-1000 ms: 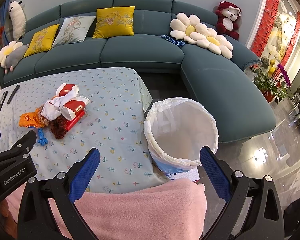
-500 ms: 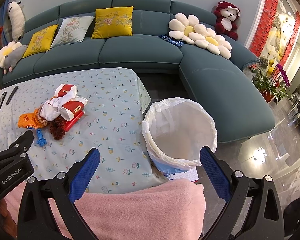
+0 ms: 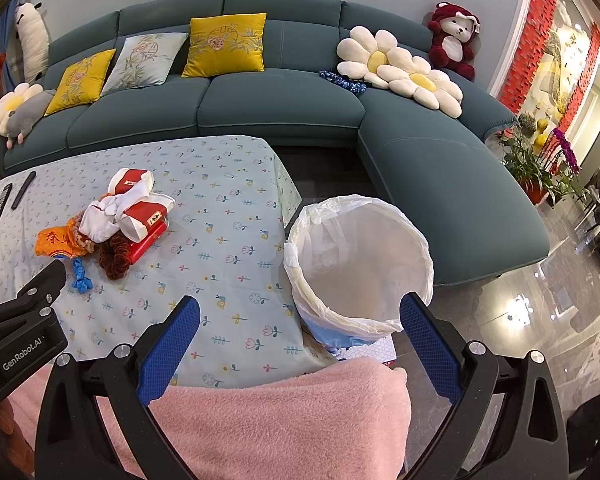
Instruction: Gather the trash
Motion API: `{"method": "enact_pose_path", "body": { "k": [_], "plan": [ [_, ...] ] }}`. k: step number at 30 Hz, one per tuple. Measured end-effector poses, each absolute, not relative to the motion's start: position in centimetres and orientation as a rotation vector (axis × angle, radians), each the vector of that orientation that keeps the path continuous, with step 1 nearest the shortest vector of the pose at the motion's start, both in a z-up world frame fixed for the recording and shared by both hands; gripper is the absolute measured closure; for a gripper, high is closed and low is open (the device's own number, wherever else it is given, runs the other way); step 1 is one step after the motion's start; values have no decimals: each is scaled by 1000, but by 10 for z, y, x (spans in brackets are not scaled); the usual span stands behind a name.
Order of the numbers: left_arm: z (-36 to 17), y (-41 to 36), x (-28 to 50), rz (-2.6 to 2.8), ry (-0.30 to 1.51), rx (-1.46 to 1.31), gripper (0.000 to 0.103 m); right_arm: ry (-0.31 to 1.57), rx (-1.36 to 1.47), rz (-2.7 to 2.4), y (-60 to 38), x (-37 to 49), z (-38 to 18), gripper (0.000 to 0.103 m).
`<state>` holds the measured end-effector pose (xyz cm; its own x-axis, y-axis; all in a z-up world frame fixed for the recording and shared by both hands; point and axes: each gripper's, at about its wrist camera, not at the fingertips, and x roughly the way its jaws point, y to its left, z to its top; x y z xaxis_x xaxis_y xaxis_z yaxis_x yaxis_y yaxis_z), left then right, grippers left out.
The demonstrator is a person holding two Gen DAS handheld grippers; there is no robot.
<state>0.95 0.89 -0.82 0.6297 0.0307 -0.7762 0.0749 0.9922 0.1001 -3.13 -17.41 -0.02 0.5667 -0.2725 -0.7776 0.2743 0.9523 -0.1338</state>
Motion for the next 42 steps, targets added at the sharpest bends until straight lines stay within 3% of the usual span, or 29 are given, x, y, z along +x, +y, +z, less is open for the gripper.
{"method": "enact_pose_path", "body": {
  "k": [42],
  "plan": [
    [-6, 8, 11, -24, 890, 121, 8, 908, -5, -323, -175, -30, 2, 8]
  ]
}}
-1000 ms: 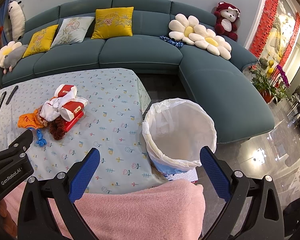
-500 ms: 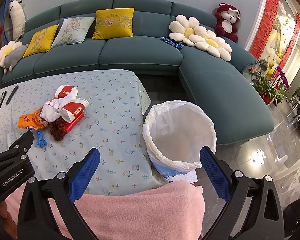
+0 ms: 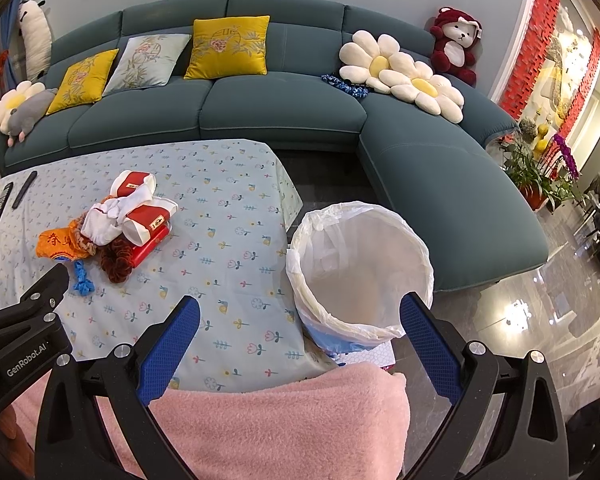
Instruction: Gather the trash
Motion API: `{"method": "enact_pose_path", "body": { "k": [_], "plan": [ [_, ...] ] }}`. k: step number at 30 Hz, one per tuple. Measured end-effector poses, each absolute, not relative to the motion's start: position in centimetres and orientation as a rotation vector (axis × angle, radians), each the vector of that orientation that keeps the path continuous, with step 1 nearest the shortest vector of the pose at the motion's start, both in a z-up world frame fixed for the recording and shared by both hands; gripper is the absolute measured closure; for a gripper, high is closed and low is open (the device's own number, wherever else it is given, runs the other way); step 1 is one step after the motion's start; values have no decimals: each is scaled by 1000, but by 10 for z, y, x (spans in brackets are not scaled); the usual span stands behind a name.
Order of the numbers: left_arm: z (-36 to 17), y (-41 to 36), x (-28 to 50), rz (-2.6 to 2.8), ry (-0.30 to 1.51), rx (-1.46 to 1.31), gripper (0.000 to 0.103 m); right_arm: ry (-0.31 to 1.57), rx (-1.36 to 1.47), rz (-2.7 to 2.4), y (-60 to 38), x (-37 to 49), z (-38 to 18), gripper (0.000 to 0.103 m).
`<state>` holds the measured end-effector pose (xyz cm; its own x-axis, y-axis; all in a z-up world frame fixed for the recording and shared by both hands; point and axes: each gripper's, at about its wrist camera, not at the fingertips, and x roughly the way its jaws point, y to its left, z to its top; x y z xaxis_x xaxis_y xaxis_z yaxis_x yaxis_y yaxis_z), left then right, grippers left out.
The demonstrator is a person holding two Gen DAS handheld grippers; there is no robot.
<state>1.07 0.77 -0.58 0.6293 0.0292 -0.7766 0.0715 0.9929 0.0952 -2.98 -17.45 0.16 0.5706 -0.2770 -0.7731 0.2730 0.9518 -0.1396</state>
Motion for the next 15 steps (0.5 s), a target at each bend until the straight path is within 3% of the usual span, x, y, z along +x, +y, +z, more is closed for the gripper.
{"method": "enact_pose_path", "body": {
  "k": [15],
  "plan": [
    [-8, 10, 13, -28, 903, 108, 8, 908, -4, -328, -175, -26, 6, 8]
  ]
}}
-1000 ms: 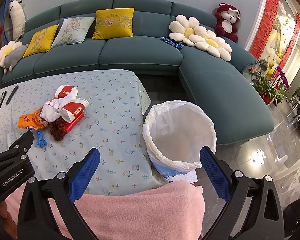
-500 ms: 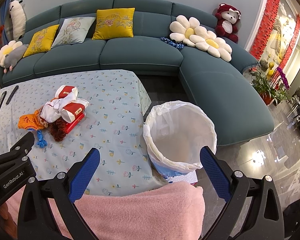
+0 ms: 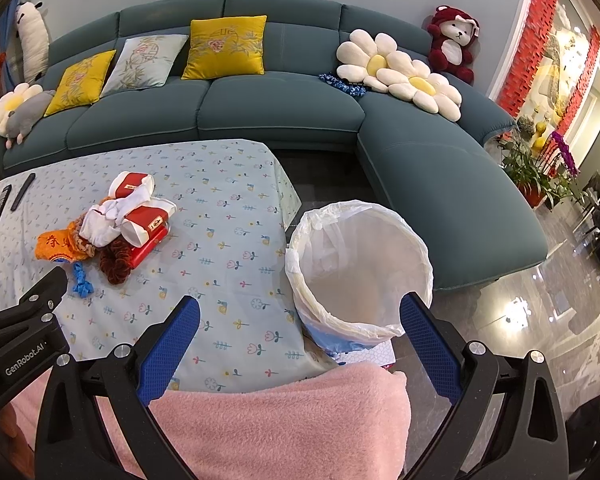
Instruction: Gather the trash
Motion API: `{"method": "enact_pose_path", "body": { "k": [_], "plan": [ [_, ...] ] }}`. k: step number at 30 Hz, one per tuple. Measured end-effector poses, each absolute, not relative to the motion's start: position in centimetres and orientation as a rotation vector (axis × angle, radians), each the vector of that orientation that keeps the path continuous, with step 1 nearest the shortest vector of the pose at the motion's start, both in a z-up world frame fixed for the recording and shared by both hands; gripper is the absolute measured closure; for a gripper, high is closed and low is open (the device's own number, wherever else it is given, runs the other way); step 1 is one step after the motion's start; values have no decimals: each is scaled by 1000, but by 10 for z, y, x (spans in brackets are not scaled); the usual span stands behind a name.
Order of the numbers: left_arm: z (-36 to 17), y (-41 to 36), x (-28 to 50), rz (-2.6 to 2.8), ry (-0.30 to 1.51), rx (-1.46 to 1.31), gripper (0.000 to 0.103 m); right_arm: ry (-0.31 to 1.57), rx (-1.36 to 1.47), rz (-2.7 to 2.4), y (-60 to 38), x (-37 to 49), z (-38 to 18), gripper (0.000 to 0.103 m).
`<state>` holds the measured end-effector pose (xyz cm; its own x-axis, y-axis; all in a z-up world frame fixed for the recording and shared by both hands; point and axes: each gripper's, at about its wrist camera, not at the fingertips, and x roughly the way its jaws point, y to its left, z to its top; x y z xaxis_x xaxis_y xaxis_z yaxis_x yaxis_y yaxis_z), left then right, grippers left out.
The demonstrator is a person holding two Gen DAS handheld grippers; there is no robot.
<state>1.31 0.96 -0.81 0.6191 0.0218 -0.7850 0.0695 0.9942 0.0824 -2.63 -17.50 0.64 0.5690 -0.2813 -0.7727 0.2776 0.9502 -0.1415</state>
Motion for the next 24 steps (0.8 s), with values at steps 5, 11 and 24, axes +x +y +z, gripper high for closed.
{"method": "enact_pose_path", "body": {
  "k": [5, 11, 24],
  "plan": [
    [-13, 14, 14, -30, 909, 102, 8, 904, 0, -334, -173, -26, 6, 8],
    [-22, 31, 21, -28, 909, 88, 7, 911, 8, -330, -166, -21, -1, 8],
    [-62, 94, 57, 18, 946, 18, 8, 906, 27, -283, -138, 14, -20, 8]
  ]
}}
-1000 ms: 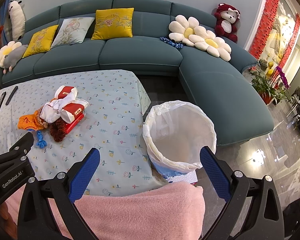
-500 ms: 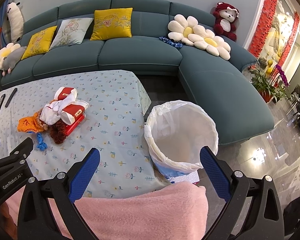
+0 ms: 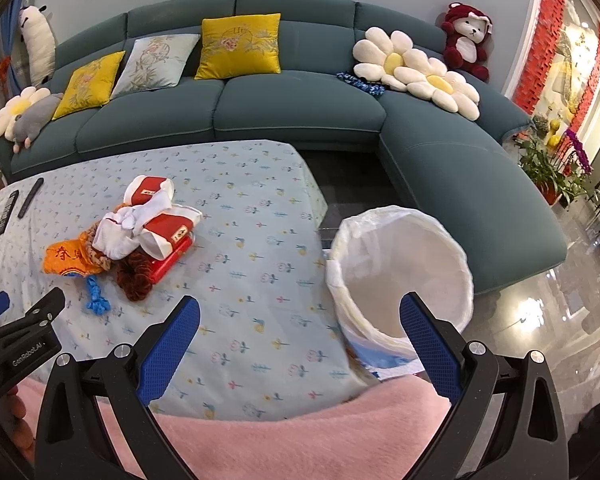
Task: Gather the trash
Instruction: 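Lower the left tool to the blue ribbon while the right tool grasps the dark red scrunchie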
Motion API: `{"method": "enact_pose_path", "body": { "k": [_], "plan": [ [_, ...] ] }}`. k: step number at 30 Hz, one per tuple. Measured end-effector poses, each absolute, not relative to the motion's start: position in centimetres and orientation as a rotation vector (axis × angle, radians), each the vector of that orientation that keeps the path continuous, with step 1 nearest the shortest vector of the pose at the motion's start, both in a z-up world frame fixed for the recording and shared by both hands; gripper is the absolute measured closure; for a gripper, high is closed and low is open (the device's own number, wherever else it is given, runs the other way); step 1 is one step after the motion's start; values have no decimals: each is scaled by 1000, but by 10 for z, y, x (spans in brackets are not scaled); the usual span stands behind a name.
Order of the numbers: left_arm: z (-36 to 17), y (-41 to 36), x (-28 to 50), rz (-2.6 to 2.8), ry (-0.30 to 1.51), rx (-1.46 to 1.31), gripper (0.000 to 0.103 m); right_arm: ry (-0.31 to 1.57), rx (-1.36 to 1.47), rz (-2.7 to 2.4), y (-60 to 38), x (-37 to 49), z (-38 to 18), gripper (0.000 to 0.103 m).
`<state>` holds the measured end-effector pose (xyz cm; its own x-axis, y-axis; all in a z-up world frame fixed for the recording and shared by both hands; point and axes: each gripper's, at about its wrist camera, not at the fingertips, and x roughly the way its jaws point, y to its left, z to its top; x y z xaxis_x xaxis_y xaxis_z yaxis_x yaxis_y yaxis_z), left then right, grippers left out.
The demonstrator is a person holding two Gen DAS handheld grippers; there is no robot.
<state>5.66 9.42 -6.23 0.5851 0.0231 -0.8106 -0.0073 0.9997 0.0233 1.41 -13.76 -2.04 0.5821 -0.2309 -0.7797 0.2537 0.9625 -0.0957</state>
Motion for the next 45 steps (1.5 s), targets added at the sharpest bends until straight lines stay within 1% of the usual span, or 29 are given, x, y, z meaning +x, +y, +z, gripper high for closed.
{"method": "enact_pose_path", "body": {
  "k": [6, 12, 19, 24, 26, 28, 29, 30, 34, 35, 36, 37, 38, 39, 40, 42, 43, 45],
  "plan": [
    [-88, 122, 78, 24, 990, -43, 8, 921, 43, -238, -117, 38, -39, 8],
    [-122, 141, 100, 30, 1055, -60, 8, 969, 50, -155, -83, 70, -73, 8],
    [-145, 170, 112, 41, 1101, -142, 8, 1034, 73, -70, -45, 111, -111, 8],
    [-160, 179, 127, 52, 1128, -154, 8, 1096, 73, -20, -21, 140, -143, 23],
    [-166, 181, 132, 55, 1144, -170, 8, 1118, 90, -9, -17, 146, -154, 24],
    [-174, 181, 138, 53, 1162, -182, 9, 1137, 96, -2, -14, 152, -164, 27],
    [-177, 179, 140, 51, 1169, -179, 10, 1149, 96, 2, -11, 155, -169, 31],
    [-181, 178, 142, 51, 1178, -173, 12, 1160, 94, 3, -10, 157, -173, 35],
    [-197, 174, 150, 47, 1227, -187, 20, 1190, 107, 17, -10, 164, -187, 42],
    [-200, 174, 152, 45, 1233, -192, 22, 1195, 111, 22, -10, 166, -190, 45],
    [-203, 173, 153, 44, 1240, -194, 25, 1201, 117, 30, -10, 167, -193, 52],
    [-205, 172, 153, 43, 1243, -196, 26, 1211, 128, 42, -10, 168, -196, 55],
    [-206, 171, 154, 40, 1241, -198, 28, 1218, 145, 56, -10, 168, -198, 63],
    [-206, 171, 153, 38, 1238, -197, 32, 1220, 158, 64, -10, 168, -200, 69],
    [-205, 170, 153, 32, 1237, -197, 35, 1224, 172, 73, -11, 167, -201, 71],
    [-204, 168, 152, 12, 1238, -206, 46, 1224, 191, 94, -10, 164, -202, 84],
    [-204, 167, 152, 4, 1237, -210, 49, 1225, 193, 98, -11, 163, -202, 84],
    [-203, 165, 149, -18, 1239, -216, 67, 1220, 201, 109, -12, 158, -198, 86]
  ]
}}
